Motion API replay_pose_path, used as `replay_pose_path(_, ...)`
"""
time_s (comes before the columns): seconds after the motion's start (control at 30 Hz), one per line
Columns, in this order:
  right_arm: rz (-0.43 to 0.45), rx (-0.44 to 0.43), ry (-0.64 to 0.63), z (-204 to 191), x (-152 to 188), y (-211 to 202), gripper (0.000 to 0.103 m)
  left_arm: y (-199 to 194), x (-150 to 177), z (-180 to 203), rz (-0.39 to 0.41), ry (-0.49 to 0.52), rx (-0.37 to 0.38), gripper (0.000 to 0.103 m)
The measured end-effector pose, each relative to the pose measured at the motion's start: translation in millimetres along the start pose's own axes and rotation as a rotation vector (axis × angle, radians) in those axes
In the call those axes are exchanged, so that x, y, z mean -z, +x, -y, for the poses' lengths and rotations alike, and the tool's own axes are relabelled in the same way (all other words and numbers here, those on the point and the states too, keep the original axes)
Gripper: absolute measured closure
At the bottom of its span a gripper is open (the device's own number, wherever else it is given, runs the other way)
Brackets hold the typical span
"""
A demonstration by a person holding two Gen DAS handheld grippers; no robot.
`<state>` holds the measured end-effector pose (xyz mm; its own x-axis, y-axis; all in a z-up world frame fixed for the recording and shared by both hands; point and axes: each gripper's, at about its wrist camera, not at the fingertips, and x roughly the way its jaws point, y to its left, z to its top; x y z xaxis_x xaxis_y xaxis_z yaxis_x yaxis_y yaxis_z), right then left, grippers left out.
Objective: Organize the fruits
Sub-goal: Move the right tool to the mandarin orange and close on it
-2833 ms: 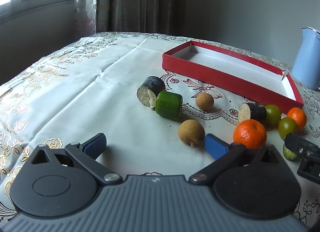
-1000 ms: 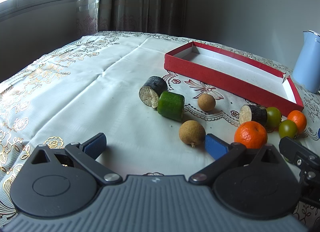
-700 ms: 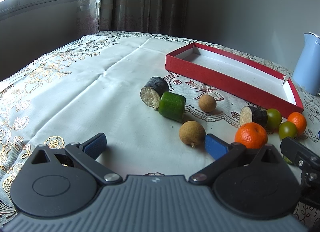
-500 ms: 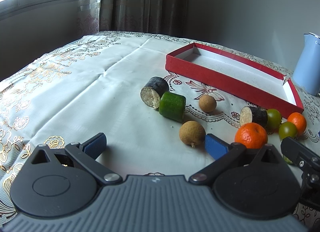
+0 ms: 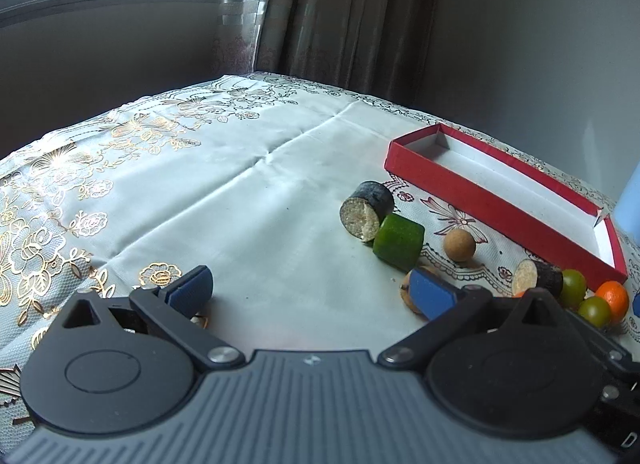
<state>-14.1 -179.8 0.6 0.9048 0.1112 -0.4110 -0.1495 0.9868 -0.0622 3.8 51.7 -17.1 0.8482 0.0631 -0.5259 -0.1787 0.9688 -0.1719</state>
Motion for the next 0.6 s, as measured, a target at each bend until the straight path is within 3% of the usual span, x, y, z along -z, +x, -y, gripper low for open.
replay_pose_path(0.07, -0.024, -0.015, -0.015, -5.1, -0.9, 5.8, 0.01, -2.3, -1.1, -7.8, 0.022, -0.055, -0.02, 0.0)
replay_pose_path(0.17, -0.066, -0.032, -0.025, -9.9, -1.4, 15.6, 0.038, -3.5, -2.5, -18.6, 0.039, -0.124, -0.018, 0.0)
replay_pose_path(0.2, -0.082, -0.038, -0.023, -10.8, -1.0, 19.2, 0.042, -3.4, -2.9, -20.2, 0.04, -0.133, -0.014, 0.0)
replay_pose_path(0.47, -0.12, -0.08, -0.045, -20.4, -5.4, 32.3, 0.043, -2.2, -3.4, -20.0, 0.032, -0.125, -0.021, 0.0)
replay_pose_path(0.6, -0.138, -0.075, -0.043, -22.3, -3.9, 38.1, 0.059, -0.5, -3.9, -21.6, 0.028, -0.131, -0.014, 0.0)
